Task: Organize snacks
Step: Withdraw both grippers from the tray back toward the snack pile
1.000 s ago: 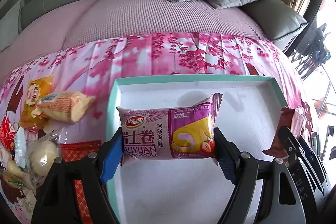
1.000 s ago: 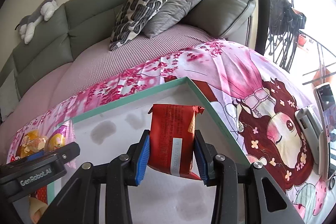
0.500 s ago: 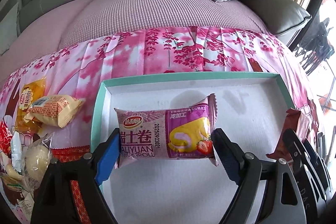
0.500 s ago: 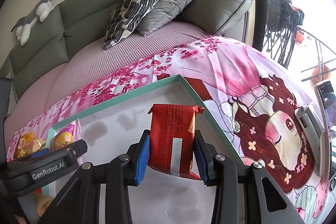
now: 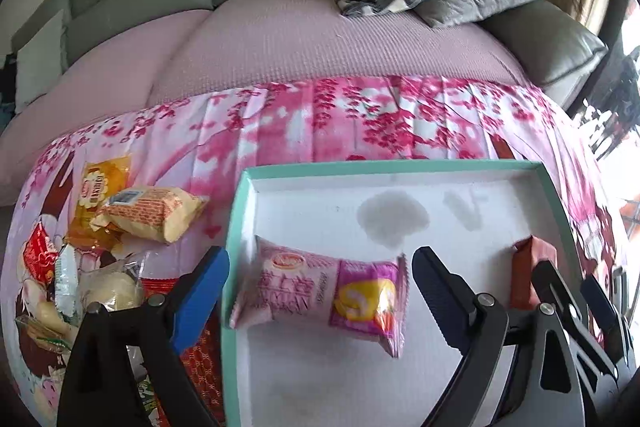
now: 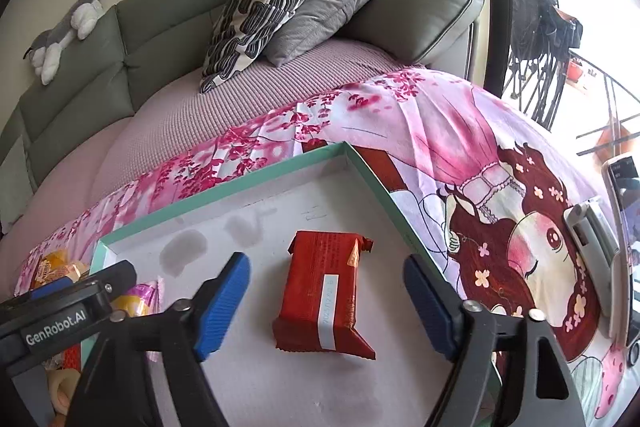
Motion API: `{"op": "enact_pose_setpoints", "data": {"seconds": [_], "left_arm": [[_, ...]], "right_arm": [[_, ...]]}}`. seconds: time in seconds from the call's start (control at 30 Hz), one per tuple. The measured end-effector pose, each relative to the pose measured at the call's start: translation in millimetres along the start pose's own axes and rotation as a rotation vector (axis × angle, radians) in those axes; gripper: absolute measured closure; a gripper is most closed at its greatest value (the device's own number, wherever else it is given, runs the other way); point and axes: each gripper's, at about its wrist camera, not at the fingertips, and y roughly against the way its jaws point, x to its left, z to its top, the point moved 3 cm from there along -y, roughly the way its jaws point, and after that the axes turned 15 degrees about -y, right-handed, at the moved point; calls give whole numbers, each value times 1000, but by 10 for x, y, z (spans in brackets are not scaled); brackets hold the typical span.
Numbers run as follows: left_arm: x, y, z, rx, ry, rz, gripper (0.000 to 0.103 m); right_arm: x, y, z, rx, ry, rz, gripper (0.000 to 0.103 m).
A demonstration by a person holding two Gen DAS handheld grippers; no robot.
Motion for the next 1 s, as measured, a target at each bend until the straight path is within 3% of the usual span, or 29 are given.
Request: {"op": "enact_pose_setpoints", "data": {"seconds": [0.1,0.33,0.6,1.0], "left_arm": [[79,-18,-20,2,31,36,3],[223,-27,-49,-6,81,102,1],[304,22,-122,-1,96,128,1],[653,418,-512,-24,96,184,1]], "right_arm": [[-8,3,6,1,2,1,0],[-43,-8,24,2,-10,-15,0],[-76,29,22,13,-26,-12,0],[59,250,-69,27,-31,51,0]]}}
